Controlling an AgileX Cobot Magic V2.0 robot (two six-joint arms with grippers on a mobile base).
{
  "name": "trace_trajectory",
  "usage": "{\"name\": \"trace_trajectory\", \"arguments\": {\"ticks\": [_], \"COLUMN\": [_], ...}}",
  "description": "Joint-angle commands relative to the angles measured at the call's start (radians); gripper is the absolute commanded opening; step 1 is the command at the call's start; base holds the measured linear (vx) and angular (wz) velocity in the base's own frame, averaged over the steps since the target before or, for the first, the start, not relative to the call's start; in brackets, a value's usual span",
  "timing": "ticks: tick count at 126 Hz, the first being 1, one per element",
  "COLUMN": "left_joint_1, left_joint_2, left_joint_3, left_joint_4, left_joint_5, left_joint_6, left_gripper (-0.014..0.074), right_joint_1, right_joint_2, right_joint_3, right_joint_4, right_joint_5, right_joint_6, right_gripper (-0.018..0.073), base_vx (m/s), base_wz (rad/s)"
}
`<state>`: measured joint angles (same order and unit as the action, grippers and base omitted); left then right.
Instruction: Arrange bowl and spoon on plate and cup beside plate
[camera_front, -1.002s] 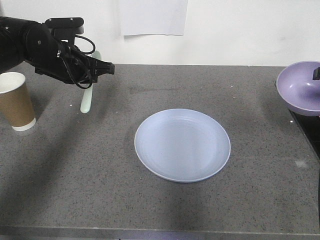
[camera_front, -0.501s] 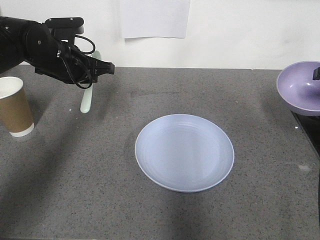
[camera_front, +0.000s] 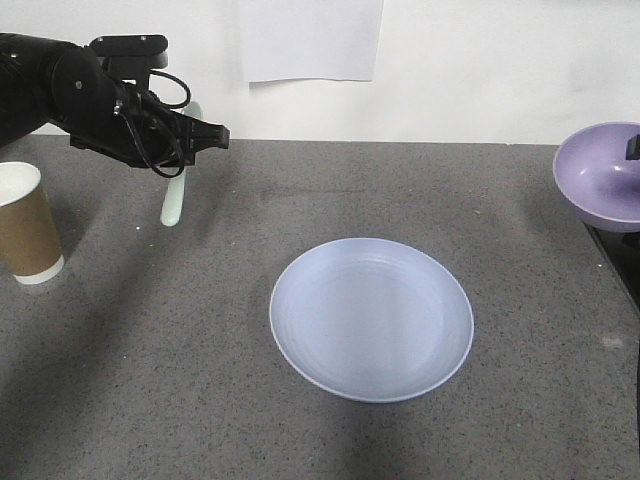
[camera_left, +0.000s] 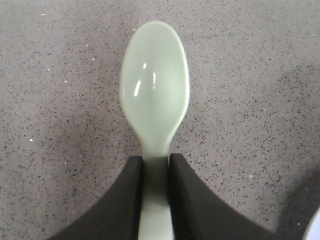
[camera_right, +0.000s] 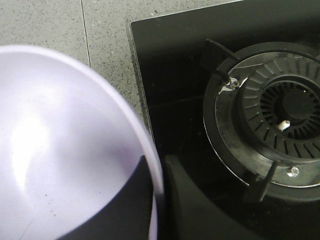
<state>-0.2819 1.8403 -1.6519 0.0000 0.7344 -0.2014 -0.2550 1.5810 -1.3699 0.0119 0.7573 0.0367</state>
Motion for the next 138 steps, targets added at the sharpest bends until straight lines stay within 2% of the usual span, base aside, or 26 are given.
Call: {"name": "trace_trajectory", "arguments": {"ticks": [1,138], "left_joint_1": [-0.001,-0.001], "left_joint_2": [-0.053,-0.053], "left_joint_3": [-0.033,-0.033], "left_joint_4": [0.000,0.000], "left_joint_5": [-0.057,-0.057], "left_joint_6": [-0.003,-0.003], "left_gripper": [-0.0006,-0.0006], "right_joint_1": [-0.002,-0.002], "right_joint_2": [-0.044,-0.044], "right_joint_3": [-0.028,-0.028], "right_joint_4": [-0.002,-0.002], "right_joint_5": [-0.056,-0.057], "right_joint_6": [-0.009,-0.009], "right_gripper": [-0.0007,-0.0007], "base_vx": [0.04,0.01], "base_wz": [0.00,0.00]}}
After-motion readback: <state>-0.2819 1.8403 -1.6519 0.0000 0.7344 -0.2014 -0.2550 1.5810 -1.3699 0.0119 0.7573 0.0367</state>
